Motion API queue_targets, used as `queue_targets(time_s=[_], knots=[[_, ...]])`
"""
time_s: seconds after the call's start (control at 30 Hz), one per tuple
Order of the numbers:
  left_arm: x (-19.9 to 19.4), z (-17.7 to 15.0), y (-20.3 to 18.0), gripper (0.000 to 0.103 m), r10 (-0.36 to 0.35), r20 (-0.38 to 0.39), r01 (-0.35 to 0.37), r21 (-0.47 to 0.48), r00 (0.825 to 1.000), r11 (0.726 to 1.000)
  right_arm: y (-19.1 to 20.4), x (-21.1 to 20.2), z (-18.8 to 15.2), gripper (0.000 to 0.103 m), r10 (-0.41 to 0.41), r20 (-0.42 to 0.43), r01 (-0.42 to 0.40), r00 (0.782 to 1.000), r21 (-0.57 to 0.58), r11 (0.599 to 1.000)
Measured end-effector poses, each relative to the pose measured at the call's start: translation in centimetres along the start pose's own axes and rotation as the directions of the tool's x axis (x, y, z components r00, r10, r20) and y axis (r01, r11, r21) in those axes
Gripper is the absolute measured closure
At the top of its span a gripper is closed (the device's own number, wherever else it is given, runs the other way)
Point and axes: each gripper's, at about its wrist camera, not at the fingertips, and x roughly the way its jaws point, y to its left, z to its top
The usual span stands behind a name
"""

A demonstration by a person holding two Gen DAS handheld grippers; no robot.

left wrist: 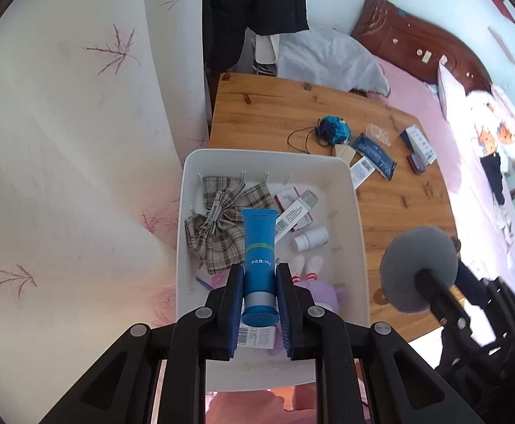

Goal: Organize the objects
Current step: 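Carry the blue tube and grey puff over the white tray and release both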

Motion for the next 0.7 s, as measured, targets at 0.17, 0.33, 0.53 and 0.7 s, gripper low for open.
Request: queue_targets(time_s=[0.17,0.33,0.53,0.7], knots=[[0.9,-0.8,-0.3,0.084,0.028,-0.006,-0.028,0.041,1.000,0.999,-0.1,1.0,-0.4,0.071,-0.012,-0.053,0.013,0.999,0.036,0.999],[1.5,-1.3,-0.9,0.084,0.046,-0.011,-0.045,0.074,0.999,0.996,0.1,1.7,-0.7,0.068,-0.027,-0.096,0.032,0.995,0.047,0.998],[1.3,-1.6,-1.1,0.081,0.051,-0.012,-0.050,0.086,0.999,0.995,1.0,2.0,-0.6,0.062,-0.026,-0.109,0.028,0.994,0.012,1.000],[1.0,-1.5,-1.0,0.055,0.046,-0.002,-0.046,0.066,0.999,0.997,2.1,1.9,-0.4,0.062,-0.031,-0.098,0.027,0.995,-0.037,0.999]])
